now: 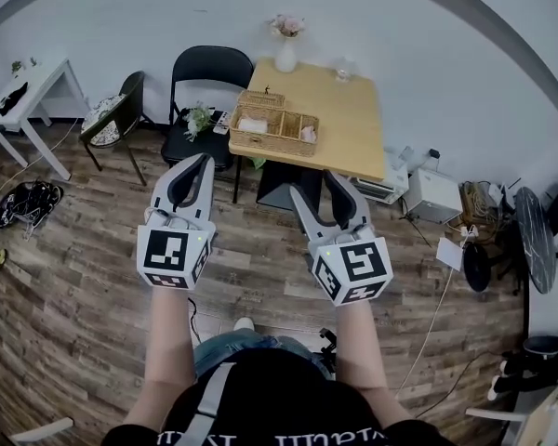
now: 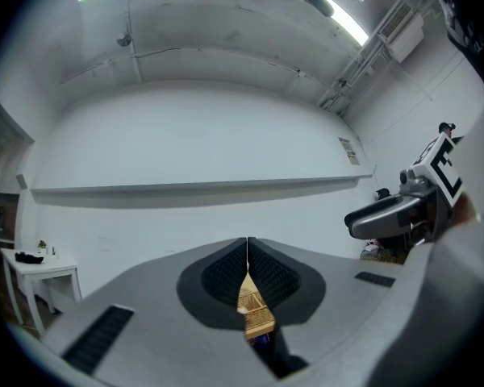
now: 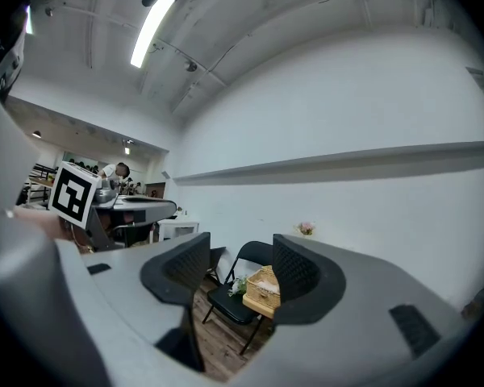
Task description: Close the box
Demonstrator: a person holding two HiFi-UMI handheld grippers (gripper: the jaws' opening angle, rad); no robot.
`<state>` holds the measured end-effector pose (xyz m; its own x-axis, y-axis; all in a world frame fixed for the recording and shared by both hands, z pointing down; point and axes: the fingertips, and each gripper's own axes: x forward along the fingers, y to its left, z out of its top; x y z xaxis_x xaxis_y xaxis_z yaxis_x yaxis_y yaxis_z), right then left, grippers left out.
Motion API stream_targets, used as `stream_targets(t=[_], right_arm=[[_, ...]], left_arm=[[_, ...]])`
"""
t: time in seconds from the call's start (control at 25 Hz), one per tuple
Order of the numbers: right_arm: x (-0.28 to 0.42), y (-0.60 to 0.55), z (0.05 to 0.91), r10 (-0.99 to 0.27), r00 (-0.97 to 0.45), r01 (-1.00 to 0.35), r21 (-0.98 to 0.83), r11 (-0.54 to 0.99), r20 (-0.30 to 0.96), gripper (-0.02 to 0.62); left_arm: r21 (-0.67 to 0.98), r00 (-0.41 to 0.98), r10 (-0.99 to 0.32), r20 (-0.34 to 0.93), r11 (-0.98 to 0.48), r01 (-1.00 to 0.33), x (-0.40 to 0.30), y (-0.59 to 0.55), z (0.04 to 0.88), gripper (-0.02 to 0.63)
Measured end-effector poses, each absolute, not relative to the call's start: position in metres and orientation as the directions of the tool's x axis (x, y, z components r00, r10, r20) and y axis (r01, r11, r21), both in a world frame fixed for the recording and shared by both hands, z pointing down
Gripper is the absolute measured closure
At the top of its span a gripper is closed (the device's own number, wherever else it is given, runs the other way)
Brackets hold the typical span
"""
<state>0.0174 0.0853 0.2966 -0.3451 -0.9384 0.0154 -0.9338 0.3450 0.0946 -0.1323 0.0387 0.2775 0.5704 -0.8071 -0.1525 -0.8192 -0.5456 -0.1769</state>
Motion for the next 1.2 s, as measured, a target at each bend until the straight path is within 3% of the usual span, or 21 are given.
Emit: stream_targets(t=[0.64, 1.2], right_arm=[[0.03, -0.004, 0.318, -0.942, -0.331, -0.94, 0.065, 0.335, 0.06, 0.36], [0.082, -0.188, 0.324, -0.917, -0.388, -0.92, 0.026, 0.392, 0.092, 0.362]], left_arm=[[-0.119, 0.565, -0.812, -0.147, -0.553, -0.825, -0.128, -0.053, 0.303, 0.593], [-0.134, 0.52, -0.851, -0.075, -0.509, -0.851, -0.076, -0.218, 0.312, 0.592]])
